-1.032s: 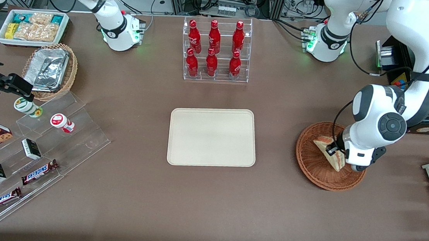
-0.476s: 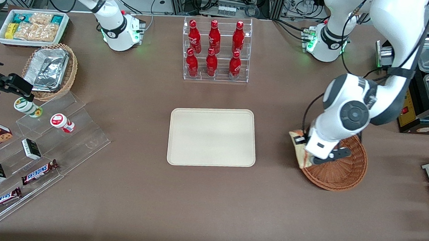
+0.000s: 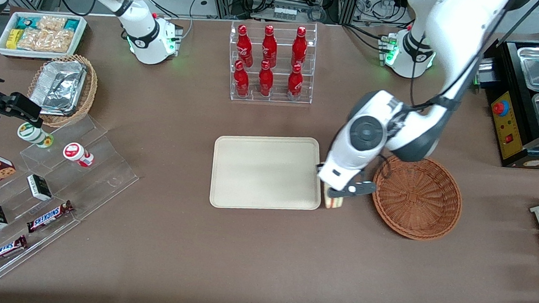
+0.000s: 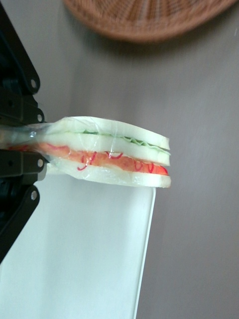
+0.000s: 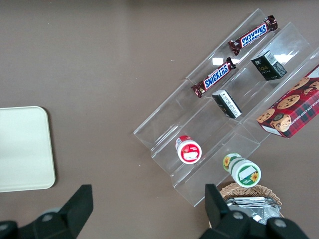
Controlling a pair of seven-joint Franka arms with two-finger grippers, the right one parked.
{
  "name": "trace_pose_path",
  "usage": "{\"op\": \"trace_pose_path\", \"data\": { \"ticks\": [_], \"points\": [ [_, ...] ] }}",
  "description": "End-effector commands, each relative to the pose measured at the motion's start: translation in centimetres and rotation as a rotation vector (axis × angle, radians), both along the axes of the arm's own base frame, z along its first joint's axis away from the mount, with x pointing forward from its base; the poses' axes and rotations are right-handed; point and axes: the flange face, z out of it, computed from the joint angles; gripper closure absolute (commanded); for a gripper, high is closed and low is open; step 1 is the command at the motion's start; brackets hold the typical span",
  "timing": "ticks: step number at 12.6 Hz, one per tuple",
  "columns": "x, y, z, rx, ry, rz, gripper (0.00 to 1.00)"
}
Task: Place sandwich from basket to tray
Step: 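Lift the sandwich and carry it with the left gripper over the tray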
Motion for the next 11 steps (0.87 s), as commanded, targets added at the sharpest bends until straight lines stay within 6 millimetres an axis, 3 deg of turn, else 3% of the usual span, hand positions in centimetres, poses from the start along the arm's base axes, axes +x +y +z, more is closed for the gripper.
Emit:
{"op": "trace_pose_path", "data": {
  "ticks": [1, 6, 11],
  "points": [
    [0.2, -5.4, -0.5, -0.001, -0.016, 0.023, 1.00],
    [-2.4, -14.3, -2.8, 0.044, -0.025, 0.027, 1.00],
    [-3.9, -19.0, -4.8, 0.051, 0.005, 0.011, 1.00]
  ]
}}
